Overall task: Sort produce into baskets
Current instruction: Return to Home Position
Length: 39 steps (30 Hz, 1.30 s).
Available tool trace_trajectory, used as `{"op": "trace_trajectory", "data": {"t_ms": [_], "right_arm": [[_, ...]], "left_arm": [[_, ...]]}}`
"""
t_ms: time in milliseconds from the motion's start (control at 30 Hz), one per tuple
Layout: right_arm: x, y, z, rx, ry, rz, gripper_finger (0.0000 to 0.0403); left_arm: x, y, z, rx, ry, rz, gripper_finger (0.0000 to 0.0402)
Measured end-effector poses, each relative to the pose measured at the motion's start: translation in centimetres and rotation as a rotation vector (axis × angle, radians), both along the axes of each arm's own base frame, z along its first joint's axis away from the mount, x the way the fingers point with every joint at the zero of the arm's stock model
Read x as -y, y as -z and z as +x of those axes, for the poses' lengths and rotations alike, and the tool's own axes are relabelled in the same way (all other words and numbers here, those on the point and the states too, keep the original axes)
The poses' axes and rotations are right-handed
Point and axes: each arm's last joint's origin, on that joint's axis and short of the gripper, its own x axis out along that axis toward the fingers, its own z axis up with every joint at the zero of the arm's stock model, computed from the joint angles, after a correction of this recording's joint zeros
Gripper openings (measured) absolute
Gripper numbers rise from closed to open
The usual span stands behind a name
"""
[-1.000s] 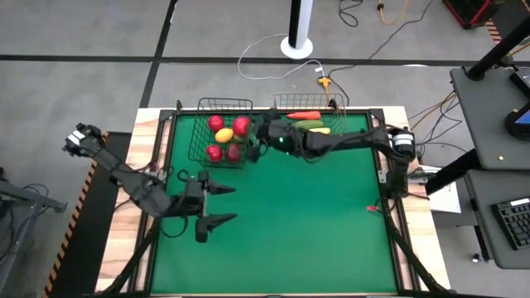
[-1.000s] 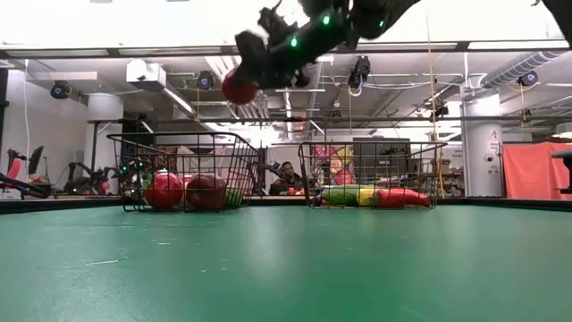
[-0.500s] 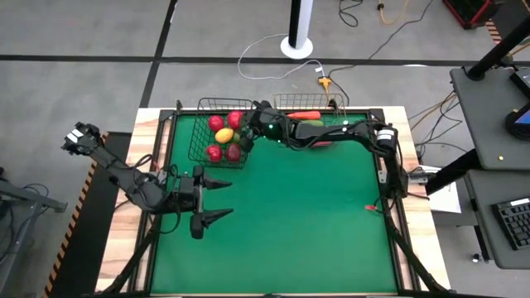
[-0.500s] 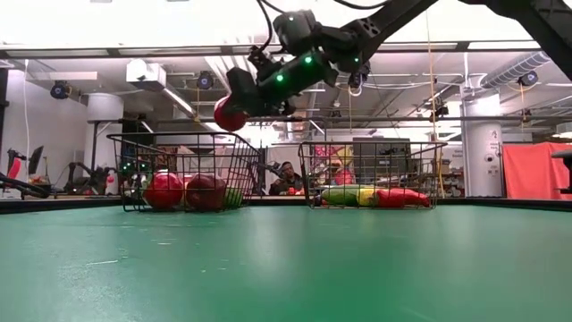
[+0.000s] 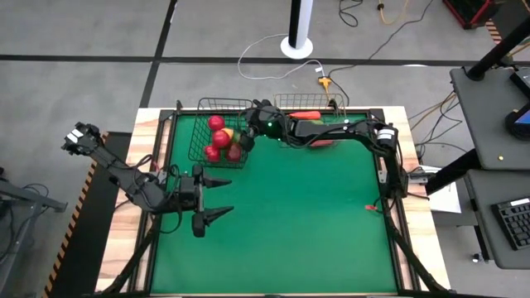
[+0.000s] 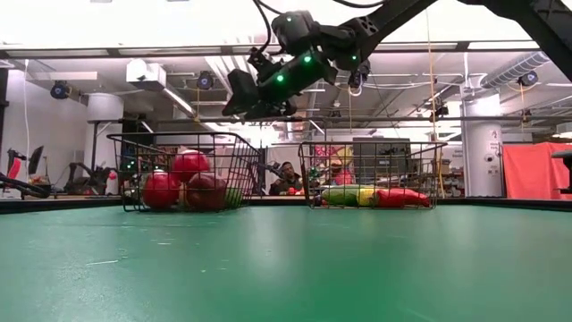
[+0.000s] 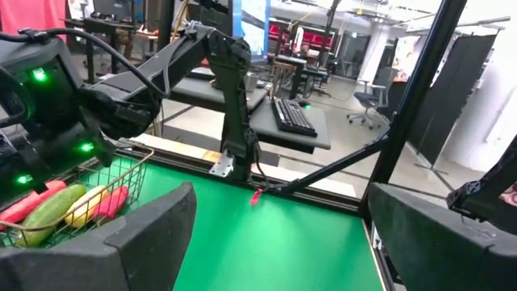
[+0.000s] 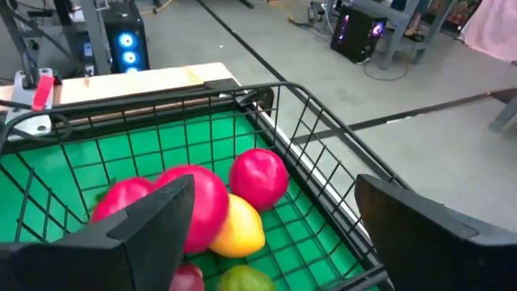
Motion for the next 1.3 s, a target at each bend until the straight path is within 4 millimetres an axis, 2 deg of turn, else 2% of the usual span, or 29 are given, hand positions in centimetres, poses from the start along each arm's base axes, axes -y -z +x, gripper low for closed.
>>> {"op": "trace_trajectory", "data": {"t_ms": [167, 267, 367, 600, 667, 767, 933, 1000, 1133, 1300], "right_arm": [[-1.5, -1.3, -0.2, -0.006, -0.053, 0.012, 0.0329], [-3.6, -2.4, -0.5, -0.009, -0.149, 0.015, 0.0328], [-6.0, -2.7, -0.7, -0.013, -0.268, 0.014, 0.0325], [-11.0, -0.6, -2.2, 0.066, -0.379, -0.012, 0.0322], [-11.7, -0.1, -3.3, 0.096, -0.394, -0.019, 0.0322], [-12.0, -0.5, -5.5, 0.149, -0.395, -0.021, 0.0322], [-12.2, -1.8, -10.4, 0.21, -0.381, -0.035, 0.0322], [-12.4, -2.0, -12.5, 0.229, -0.378, -0.038, 0.0322], [-12.8, -2.1, -16.3, 0.293, -0.364, -0.032, 0.0322], [-13.4, -1.3, -20.0, 0.341, -0.344, -0.025, 0.0322]], "left_arm": [[0.1, 0.5, 0.2, -0.034, 0.0, 0.018, 0.0347], [0.4, 1.1, 0.5, -0.062, 0.001, 0.041, 0.0347], [0.7, 1.6, 0.9, -0.083, 0.002, 0.059, 0.0347], [1.3, 2.5, 3.2, -0.058, -0.025, 0.139, 0.0347], [0.5, 2.5, 4.0, -0.05, -0.065, 0.182, 0.0347], [-1.5, 2.3, 4.8, -0.056, -0.138, 0.217, 0.0347], [-5.6, 1.4, 4.8, -0.028, -0.126, 0.248, 0.0347], [-6.9, 1.5, 4.2, -0.011, -0.121, 0.235, 0.0347], [-8.8, 3.2, 2.0, 0.059, -0.157, 0.164, 0.0347], [-9.8, 6.0, -1.4, 0.175, -0.179, 0.103, 0.0347]]}}
